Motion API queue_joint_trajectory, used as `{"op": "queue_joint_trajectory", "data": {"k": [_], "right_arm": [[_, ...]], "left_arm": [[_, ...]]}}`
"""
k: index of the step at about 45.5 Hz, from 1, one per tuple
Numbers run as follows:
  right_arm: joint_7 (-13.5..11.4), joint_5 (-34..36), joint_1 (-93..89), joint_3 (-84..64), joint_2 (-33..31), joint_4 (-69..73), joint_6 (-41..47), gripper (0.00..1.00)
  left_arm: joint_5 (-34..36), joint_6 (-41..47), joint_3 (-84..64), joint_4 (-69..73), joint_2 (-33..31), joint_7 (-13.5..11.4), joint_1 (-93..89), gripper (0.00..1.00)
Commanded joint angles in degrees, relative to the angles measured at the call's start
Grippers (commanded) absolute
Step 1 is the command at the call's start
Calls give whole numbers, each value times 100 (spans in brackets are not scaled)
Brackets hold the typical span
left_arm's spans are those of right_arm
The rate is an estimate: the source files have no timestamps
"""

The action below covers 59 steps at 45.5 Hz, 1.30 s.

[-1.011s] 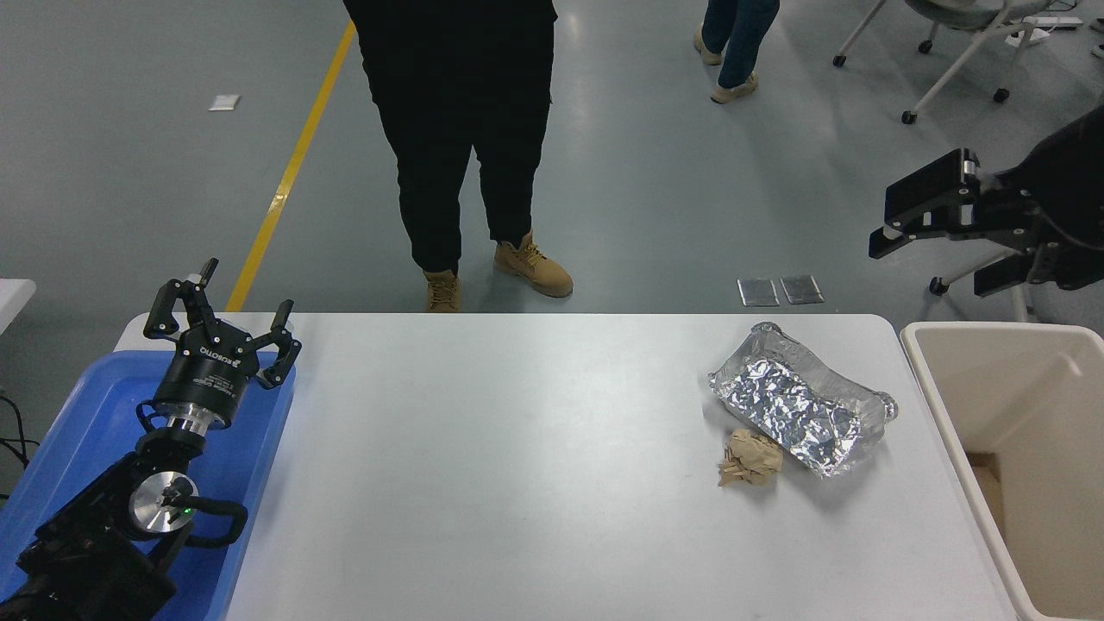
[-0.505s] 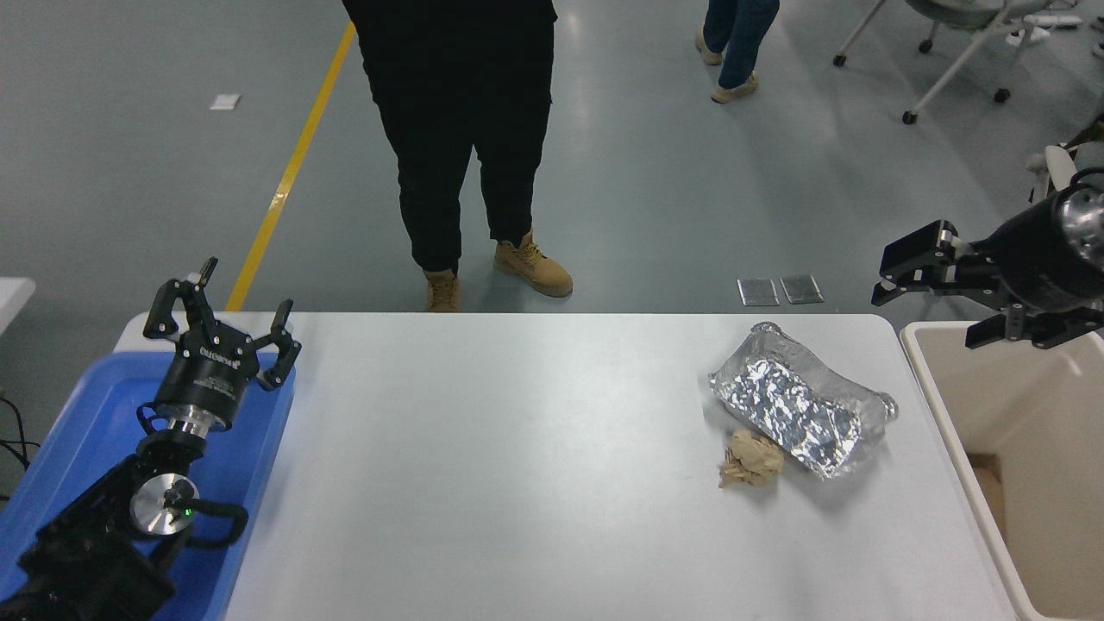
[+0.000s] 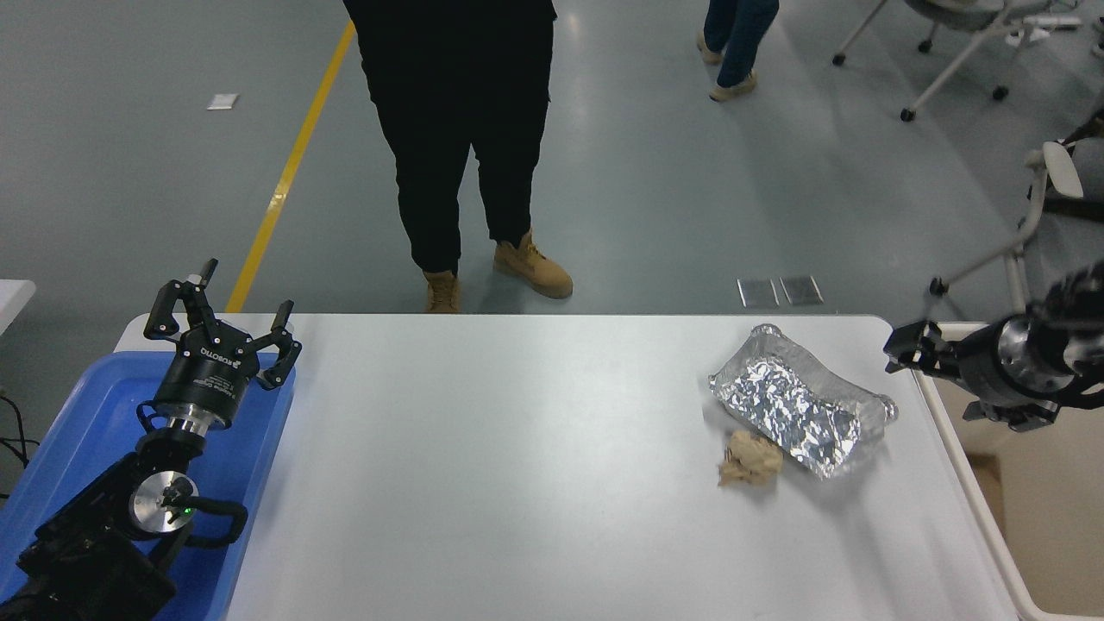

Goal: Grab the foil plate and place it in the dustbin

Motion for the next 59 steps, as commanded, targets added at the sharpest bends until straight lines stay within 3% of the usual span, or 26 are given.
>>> {"op": "queue_joint_trajectory", "data": {"k": [1,29,36,40,44,51,54,59], "right_arm": [[1,17,-1178,619,498,-844,-640,100],[45,17,-2233,1331,1008,-1609,-1141,85],[45,17,-2277,1331,1122,-1697,-1290,66],[45,17,-2303,1331,1166,-1767,-1370,47],[45,17,-2303,1331,1175,-1776,-1396,33],[45,35,-2329,1331,1175,-1776,-1405,17],[45,114,-2338,1331,1184,-1767,-1405,3],[36,412,-2312,1331,1184,-1767,-1414,0]], "left_arm": [[0,0,0,-5,-2,0,0,98],[0,0,0,-5,-2,-1,0,98],[0,0,0,-5,-2,0,0,98],[0,0,0,4,-2,-1,0,98],[0,0,0,-5,-2,8,0,98],[0,0,0,-5,-2,-1,0,98],[0,0,0,-5,-2,-1,0,98],[0,0,0,-5,-2,-1,0,98]]}}
